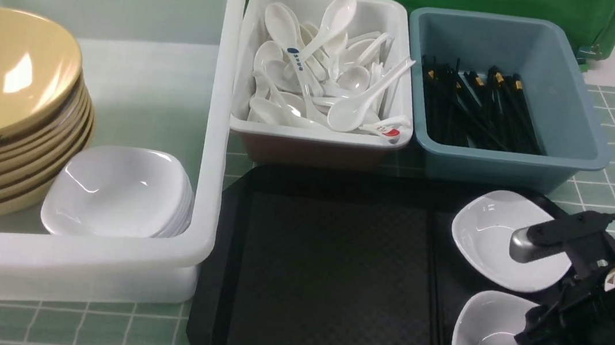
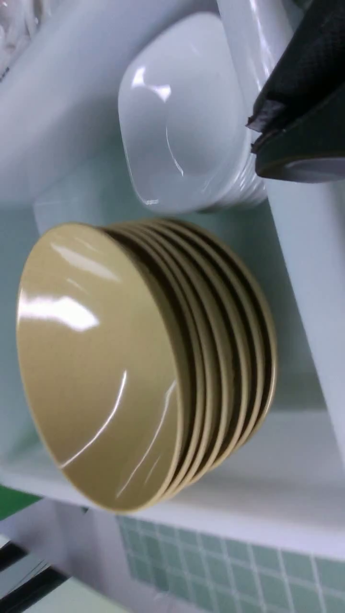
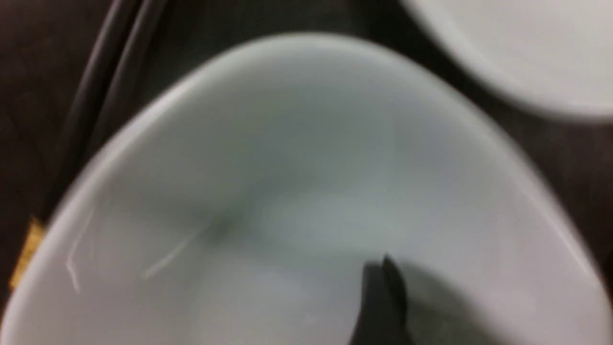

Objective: On blue table put chopsticks spoon bowls plates into blue grey white boxes.
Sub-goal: 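Reach for and grasp the small white dish on the black tray, then place the white bowl into the white bin on top of the stacked bowls with the right gripper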

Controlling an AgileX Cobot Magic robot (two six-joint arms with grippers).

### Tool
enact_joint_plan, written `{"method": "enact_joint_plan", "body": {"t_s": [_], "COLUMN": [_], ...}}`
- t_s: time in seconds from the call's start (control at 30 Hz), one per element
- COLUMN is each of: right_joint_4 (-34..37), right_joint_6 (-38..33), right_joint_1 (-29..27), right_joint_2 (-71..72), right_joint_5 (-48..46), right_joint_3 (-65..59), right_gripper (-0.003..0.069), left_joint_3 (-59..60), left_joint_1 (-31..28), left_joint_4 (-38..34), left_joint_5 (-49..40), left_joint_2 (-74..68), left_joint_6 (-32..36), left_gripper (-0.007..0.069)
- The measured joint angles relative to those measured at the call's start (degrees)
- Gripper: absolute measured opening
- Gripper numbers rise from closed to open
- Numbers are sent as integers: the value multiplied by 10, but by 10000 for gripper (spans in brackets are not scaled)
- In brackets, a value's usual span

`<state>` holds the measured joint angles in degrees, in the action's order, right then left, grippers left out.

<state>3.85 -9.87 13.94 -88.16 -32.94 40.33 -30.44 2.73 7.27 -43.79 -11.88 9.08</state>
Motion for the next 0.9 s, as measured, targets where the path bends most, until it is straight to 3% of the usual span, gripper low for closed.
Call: {"method": "enact_joint_plan", "body": {"t_s": [0.07, 0.23, 0.27, 0.33, 0.43, 0.53, 0.63, 0.8, 0.9], "right_joint_4": [5, 13, 19, 33, 96, 258, 364, 414, 420], "right_joint_6": [0, -10, -14, -25, -57, -134, -218, -368, -410], "right_joint_1": [0, 4, 4, 4, 9, 71, 162, 305, 344], "right_joint_2": [-2, 36, 63, 92, 130, 140, 108, -16, -110], "right_joint_5": [-21, -119, -152, -196, -225, -178, -66, 125, 164], "right_joint_3": [11, 53, 70, 104, 167, 258, 305, 381, 445], "right_gripper": [313, 186, 130, 86, 78, 78, 78, 78, 78], "left_joint_3": [17, 72, 88, 100, 108, 109, 109, 111, 114], "left_joint_1": [35, 88, 102, 111, 117, 118, 119, 119, 119], "left_joint_4": [65, 143, 156, 169, 188, 198, 198, 198, 198], "left_joint_5": [16, 36, 48, 63, 78, 80, 81, 81, 79], "left_joint_2": [17, 49, 65, 85, 109, 118, 118, 118, 118], "left_joint_6": [-18, -103, -130, -148, -159, -162, -162, -164, -164], "left_gripper": [4, 4, 4, 4, 4, 4, 4, 4, 4]}}
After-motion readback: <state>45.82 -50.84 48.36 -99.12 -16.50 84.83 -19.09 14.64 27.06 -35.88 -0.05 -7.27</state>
